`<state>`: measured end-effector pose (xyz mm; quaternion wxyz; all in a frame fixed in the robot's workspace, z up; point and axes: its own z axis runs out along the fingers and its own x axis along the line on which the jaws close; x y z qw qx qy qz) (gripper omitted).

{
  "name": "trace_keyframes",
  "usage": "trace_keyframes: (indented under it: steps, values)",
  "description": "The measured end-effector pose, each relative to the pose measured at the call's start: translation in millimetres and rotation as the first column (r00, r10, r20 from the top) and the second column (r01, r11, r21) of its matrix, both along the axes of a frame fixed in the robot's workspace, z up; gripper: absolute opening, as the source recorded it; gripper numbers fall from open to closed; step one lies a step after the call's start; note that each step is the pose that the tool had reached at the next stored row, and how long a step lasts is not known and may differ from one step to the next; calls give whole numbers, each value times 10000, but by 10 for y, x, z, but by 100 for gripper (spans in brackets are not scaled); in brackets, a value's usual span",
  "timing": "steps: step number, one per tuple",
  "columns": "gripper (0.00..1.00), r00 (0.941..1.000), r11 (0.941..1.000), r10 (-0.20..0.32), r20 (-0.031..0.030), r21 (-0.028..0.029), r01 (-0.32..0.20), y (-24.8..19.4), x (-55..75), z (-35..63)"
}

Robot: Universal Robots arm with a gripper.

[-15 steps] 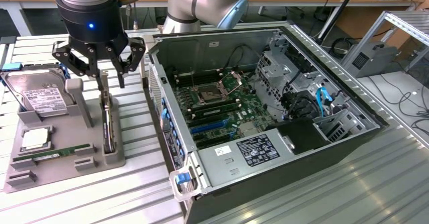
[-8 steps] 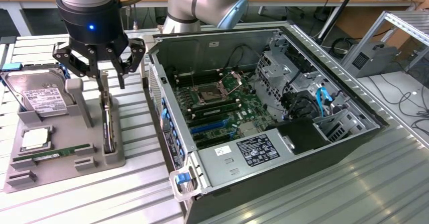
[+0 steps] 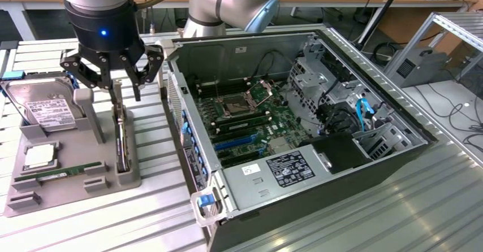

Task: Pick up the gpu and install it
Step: 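Pick up the gpu and move the gpu toward the slot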

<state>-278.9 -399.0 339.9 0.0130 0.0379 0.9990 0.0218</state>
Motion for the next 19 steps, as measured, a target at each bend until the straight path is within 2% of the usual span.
trace_keyframes:
  steps: [14, 19]
  values:
    - [42, 10000, 10000, 0, 0, 0, 0, 0, 0, -48]
    - [42, 10000, 10000, -1, 1, 0, 1, 0, 0, -105]
